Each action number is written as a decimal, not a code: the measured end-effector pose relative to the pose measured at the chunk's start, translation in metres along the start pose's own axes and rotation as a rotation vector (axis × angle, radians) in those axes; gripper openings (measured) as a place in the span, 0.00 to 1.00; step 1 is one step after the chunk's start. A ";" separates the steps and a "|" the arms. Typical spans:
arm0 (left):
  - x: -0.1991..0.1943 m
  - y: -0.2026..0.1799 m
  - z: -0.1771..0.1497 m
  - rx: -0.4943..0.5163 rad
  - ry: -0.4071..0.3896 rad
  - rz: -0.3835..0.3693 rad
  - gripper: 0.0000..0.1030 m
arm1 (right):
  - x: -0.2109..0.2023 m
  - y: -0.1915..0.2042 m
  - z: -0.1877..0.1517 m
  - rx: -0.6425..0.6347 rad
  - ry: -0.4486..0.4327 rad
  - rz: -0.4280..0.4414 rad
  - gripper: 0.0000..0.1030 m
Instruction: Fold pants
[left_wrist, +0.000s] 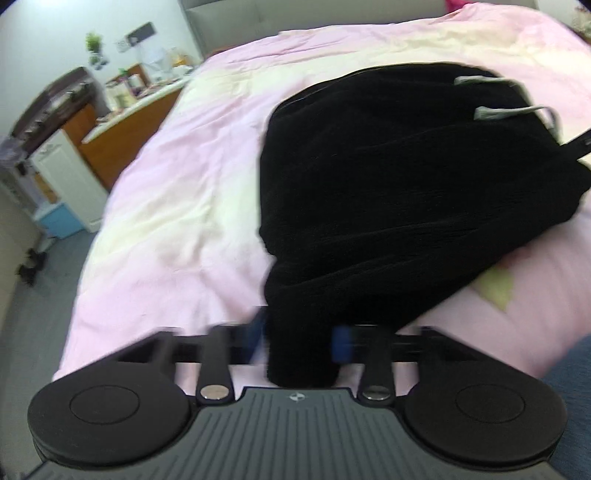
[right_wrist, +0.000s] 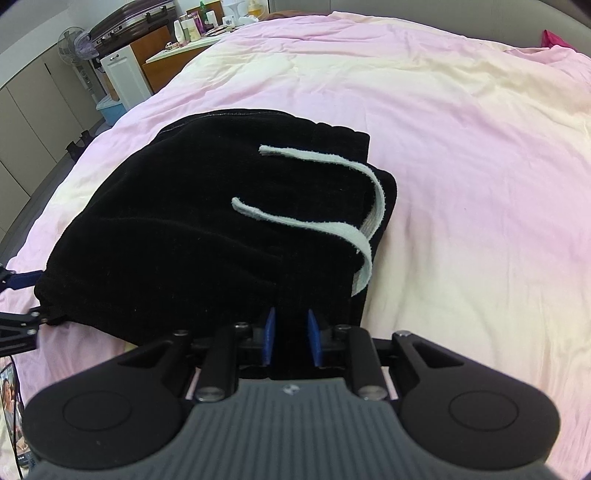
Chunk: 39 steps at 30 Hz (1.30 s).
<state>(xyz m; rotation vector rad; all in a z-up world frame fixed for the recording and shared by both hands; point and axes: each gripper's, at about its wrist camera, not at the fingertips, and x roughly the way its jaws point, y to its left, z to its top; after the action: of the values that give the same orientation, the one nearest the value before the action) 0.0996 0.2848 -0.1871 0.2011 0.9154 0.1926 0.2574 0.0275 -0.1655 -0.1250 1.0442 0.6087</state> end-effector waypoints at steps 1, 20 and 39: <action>-0.009 0.004 0.001 -0.027 -0.037 0.013 0.21 | 0.000 0.001 0.000 0.000 0.001 -0.002 0.16; -0.033 0.015 -0.030 -0.079 0.138 -0.054 0.13 | 0.003 -0.006 -0.005 0.001 0.044 0.014 0.26; -0.219 -0.007 0.048 -0.184 -0.250 0.039 0.70 | -0.208 0.005 -0.049 -0.033 -0.327 -0.020 0.61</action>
<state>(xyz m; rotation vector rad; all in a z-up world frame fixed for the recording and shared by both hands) 0.0086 0.2187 0.0072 0.0704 0.6419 0.2795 0.1429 -0.0724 -0.0148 -0.0621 0.7164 0.6049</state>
